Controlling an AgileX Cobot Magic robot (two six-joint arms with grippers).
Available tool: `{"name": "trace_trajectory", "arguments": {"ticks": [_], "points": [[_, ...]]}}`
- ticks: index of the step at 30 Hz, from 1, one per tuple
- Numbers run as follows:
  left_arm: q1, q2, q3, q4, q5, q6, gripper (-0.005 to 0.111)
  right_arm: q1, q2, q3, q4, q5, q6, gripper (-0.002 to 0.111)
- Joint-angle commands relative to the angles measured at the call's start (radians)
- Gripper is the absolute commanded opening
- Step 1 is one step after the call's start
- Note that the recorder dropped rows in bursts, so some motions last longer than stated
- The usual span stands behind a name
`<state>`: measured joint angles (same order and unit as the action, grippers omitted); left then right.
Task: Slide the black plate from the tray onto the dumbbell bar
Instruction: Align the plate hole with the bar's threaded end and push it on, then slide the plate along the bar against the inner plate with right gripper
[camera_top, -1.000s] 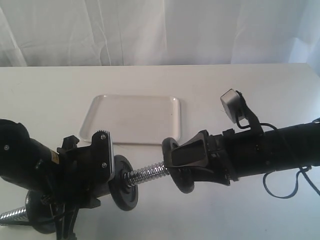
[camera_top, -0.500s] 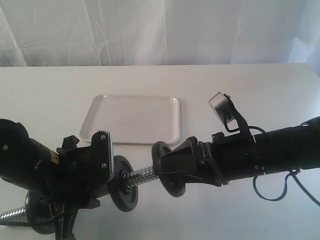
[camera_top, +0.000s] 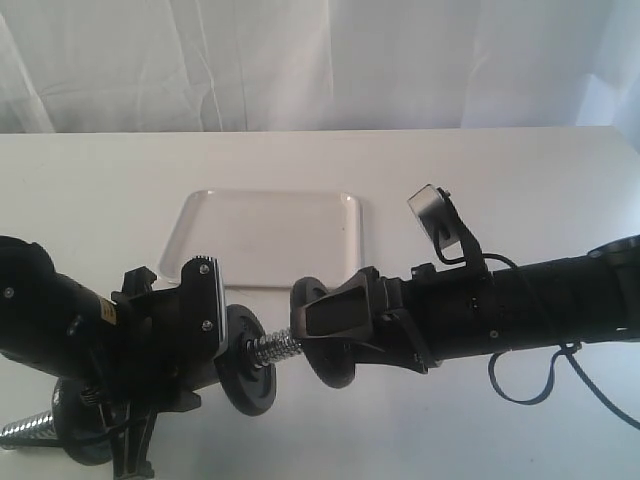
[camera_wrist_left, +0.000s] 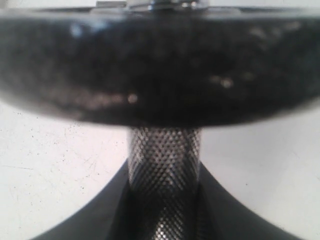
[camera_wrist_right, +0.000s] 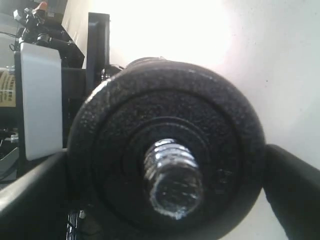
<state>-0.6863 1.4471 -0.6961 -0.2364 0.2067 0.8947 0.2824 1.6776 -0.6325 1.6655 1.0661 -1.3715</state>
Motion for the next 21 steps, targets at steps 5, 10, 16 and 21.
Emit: {"name": "trace_trajectory", "arguments": {"ticks": [5, 10, 16, 21], "points": [[-0.003, -0.04, -0.025, -0.048, -0.084, -0.013, 0.0, 0.008, -0.018, -0.007, 0.079, 0.155, -0.013, 0.0], [-0.003, -0.04, -0.025, -0.048, -0.086, -0.013, 0.0, 0.008, -0.018, -0.007, 0.079, 0.155, -0.013, 0.0], [-0.003, -0.04, -0.025, -0.048, -0.086, -0.013, 0.0, 0.064, 0.028, -0.007, 0.079, 0.155, -0.013, 0.0], [-0.003, -0.04, -0.025, -0.048, -0.086, -0.013, 0.0, 0.086, 0.081, -0.038, 0.079, 0.155, -0.013, 0.0]]}}
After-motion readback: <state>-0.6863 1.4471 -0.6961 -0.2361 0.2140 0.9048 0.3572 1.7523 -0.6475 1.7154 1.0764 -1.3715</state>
